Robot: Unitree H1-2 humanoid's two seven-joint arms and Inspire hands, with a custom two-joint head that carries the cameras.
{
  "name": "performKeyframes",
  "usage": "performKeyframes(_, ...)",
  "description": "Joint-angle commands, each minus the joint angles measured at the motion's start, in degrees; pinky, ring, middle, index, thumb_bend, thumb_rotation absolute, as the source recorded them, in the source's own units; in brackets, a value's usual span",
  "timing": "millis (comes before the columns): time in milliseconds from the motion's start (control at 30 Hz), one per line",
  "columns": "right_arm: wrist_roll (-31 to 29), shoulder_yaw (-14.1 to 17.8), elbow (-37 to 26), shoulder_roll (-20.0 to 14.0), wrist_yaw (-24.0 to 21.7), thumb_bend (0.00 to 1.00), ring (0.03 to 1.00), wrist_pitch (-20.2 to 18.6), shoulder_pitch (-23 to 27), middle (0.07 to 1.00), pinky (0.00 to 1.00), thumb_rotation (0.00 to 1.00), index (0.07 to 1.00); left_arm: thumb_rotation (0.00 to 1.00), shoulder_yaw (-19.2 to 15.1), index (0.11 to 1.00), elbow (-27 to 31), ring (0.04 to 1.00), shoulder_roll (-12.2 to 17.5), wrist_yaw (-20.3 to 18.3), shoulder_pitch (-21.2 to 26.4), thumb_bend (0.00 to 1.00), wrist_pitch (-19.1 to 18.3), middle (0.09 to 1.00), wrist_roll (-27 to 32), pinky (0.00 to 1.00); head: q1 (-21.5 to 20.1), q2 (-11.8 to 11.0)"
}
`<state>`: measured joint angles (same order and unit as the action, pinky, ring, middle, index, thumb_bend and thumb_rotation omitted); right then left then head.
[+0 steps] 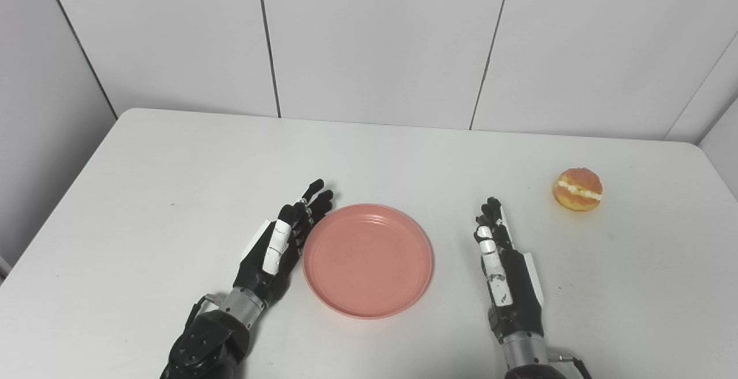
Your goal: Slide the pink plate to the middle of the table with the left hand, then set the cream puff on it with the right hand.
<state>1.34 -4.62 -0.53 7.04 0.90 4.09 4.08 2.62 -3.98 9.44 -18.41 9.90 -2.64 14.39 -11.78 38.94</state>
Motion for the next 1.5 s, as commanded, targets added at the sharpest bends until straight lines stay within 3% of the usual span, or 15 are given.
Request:
performKeyframes(0, 0.41, -0.14, -1.58, 0.12, 0.16, 0.65, 1.0, 0.13, 1.31, 1.0, 1.0, 0.89, 1.0, 1.0, 0.87, 0.972, 1.34, 0.992, -0.17, -0.4, -0.9, 0.85, -1.51, 0.975, -0.39, 1.0, -0.54, -0.03)
performKeyframes(400, -0.11, -0.12, -1.16, 0.47, 0.07, 0.63, 1.0, 0.53, 1.49, 1.0, 1.0, 0.87, 1.0, 1.0, 1.76, 0.98, 3.61, 1.0, -1.07, 0.22, -3.51, 0.87, -1.18, 0.985, -1.46, 1.0, -1.24, -0.05)
performKeyframes(833, 0.83, -0.78, -1.61, -0.26, -0.44, 0.63, 1.0, 0.38, 1.49, 1.0, 1.0, 0.89, 1.0, 1.0, 4.47, 0.992, 9.33, 0.994, -2.46, 2.41, -6.93, 0.86, -3.47, 0.986, -4.05, 1.0, -1.24, -0.11)
performKeyframes(1100, 1.16, -0.81, -1.86, -0.26, -0.39, 0.64, 1.0, -0.03, 1.51, 1.0, 1.0, 0.88, 1.0, 1.0, 5.53, 0.994, 10.16, 0.999, -2.62, 2.31, -7.58, 0.83, -2.97, 0.989, -3.82, 1.0, -1.21, 0.06)
performKeyframes(1467, 1.49, -0.81, -2.04, -0.47, -0.59, 0.65, 1.0, -0.45, 1.56, 1.0, 1.0, 0.88, 1.0, 1.0, 6.63, 1.0, 11.78, 1.0, -1.66, 1.51, -7.97, 0.82, -5.04, 1.0, -3.31, 1.0, -1.18, 0.29)
